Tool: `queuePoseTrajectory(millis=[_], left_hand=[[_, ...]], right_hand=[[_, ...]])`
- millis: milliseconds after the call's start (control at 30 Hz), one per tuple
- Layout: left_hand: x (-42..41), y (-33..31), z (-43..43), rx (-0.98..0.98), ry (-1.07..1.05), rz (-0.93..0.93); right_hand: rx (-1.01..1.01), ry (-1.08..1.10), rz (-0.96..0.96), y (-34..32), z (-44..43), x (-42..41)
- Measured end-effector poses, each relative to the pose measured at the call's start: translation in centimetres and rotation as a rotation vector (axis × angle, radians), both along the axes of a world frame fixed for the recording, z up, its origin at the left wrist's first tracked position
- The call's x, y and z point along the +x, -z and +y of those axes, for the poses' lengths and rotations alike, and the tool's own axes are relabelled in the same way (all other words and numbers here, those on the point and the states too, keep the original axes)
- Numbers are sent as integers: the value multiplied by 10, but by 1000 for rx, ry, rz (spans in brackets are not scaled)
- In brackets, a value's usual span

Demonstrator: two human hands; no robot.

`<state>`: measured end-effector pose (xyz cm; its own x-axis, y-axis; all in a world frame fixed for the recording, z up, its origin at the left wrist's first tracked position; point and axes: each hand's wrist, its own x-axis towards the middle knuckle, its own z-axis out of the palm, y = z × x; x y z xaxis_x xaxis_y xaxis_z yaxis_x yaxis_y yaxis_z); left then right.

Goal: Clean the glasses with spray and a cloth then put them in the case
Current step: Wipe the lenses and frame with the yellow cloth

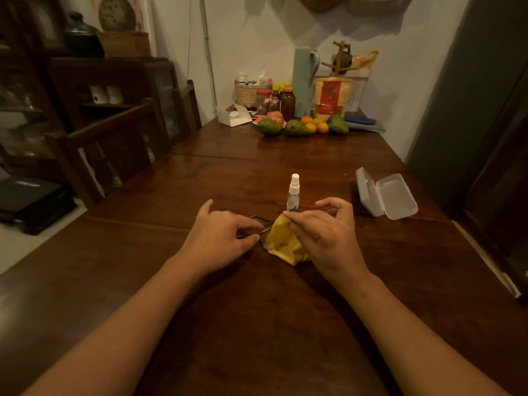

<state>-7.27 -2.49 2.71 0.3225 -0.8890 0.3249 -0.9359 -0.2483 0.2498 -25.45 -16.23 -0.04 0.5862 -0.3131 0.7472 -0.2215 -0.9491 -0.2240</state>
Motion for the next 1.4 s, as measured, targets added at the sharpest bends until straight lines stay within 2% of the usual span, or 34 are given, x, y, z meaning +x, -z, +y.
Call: queuePoseTrajectory(millis=[167, 333, 500, 667, 800, 967, 1400], left_hand=[[11, -16, 20, -58, 37, 30], [32, -22, 40, 230, 108, -66], [38, -22, 37, 263, 143, -67], [42, -23, 41, 31, 288, -14], [39, -23, 37, -145, 349, -122], [37, -22, 37, -208, 287, -102], [30, -39, 55, -284, 63, 169]], right_hand=[[13, 4, 23, -2, 2, -1], [55, -23, 51, -1, 5, -1], [73, -50, 47, -1, 5, -2], [83, -48, 44, 0, 5, -1], [59, -73, 16, -1, 6, -2], [44, -125, -46, -5, 12, -2], [89, -176, -116, -12, 21, -2]])
